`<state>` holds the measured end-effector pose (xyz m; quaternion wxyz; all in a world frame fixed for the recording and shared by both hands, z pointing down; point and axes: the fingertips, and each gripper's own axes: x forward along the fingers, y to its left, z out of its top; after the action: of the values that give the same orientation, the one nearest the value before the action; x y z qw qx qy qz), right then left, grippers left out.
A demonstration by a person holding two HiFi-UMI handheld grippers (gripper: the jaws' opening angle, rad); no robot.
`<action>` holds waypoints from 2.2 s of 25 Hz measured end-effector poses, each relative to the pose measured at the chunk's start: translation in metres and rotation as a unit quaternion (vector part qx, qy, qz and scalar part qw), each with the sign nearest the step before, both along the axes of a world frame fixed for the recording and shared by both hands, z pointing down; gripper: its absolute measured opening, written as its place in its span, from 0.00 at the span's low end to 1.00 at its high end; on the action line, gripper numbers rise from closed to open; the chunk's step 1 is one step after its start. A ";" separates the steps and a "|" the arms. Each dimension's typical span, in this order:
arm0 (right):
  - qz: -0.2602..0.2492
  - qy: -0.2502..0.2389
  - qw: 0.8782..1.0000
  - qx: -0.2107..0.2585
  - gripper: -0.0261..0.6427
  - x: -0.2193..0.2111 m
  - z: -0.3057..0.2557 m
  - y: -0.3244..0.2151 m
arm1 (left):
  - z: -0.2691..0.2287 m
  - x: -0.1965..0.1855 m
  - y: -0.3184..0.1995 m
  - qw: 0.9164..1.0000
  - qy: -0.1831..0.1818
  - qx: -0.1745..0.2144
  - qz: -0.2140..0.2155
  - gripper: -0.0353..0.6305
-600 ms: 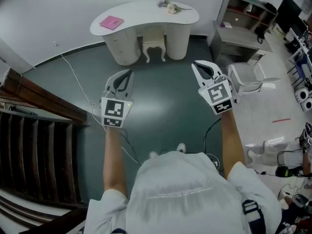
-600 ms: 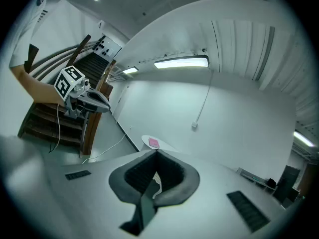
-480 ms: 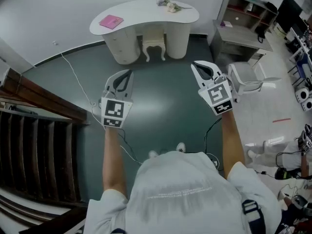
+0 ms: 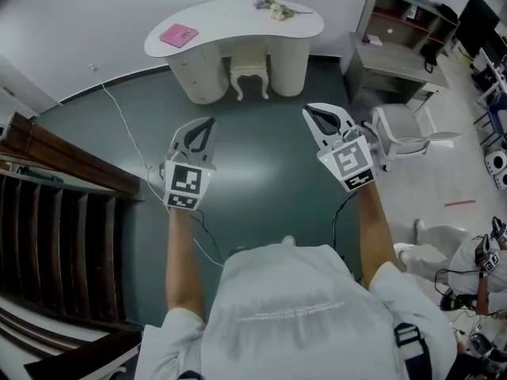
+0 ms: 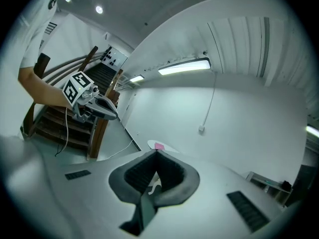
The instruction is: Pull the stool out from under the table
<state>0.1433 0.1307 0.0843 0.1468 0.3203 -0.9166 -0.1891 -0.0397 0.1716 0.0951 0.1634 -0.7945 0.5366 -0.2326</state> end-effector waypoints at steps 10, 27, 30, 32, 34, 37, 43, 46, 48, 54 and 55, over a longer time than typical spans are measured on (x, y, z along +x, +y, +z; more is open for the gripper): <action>-0.007 0.016 1.000 -0.021 0.05 0.027 0.018 -0.063 | 0.014 0.029 -0.052 1.000 -0.009 -0.020 -0.008 0.07; 0.008 -0.016 0.997 -0.070 0.05 -0.070 0.027 -0.255 | 0.038 -0.073 -0.256 0.998 0.017 -0.050 0.015 0.07; 0.015 -0.004 0.997 -0.076 0.05 -0.093 0.032 -0.287 | 0.040 -0.094 -0.294 0.998 0.018 -0.061 0.022 0.07; 0.021 -0.004 0.996 -0.086 0.05 -0.105 0.036 -0.307 | 0.041 -0.103 -0.316 0.997 0.017 -0.065 0.029 0.07; 0.026 -0.010 0.995 -0.098 0.05 -0.115 0.041 -0.323 | 0.046 -0.110 -0.333 0.997 0.015 -0.071 0.037 0.07; 0.029 -0.010 0.992 -0.119 0.05 -0.131 0.052 -0.342 | 0.059 -0.124 -0.354 0.995 0.015 -0.085 0.043 0.07; 0.037 0.011 0.990 -0.136 0.05 -0.147 0.072 -0.384 | 0.082 -0.142 -0.398 0.993 0.027 -0.112 0.037 0.07; 0.043 0.007 0.990 -0.135 0.05 -0.154 0.080 -0.408 | 0.094 -0.148 -0.421 0.991 0.028 -0.121 0.040 0.07; 0.051 0.015 0.990 -0.134 0.05 -0.157 0.094 -0.431 | 0.108 -0.153 -0.439 0.990 0.031 -0.129 0.040 0.07; 0.041 -0.002 0.986 -0.159 0.05 -0.175 0.166 -0.506 | 0.184 -0.176 -0.509 0.987 0.047 -0.150 0.023 0.07; 0.040 -0.003 0.986 -0.163 0.05 -0.176 0.182 -0.517 | 0.200 -0.178 -0.521 0.986 0.050 -0.155 0.023 0.07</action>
<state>-0.0332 -0.3868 0.2667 0.2015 0.3287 -0.9222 -0.0305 -0.2181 -0.3498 0.2951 0.0170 -0.8329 0.4833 -0.2693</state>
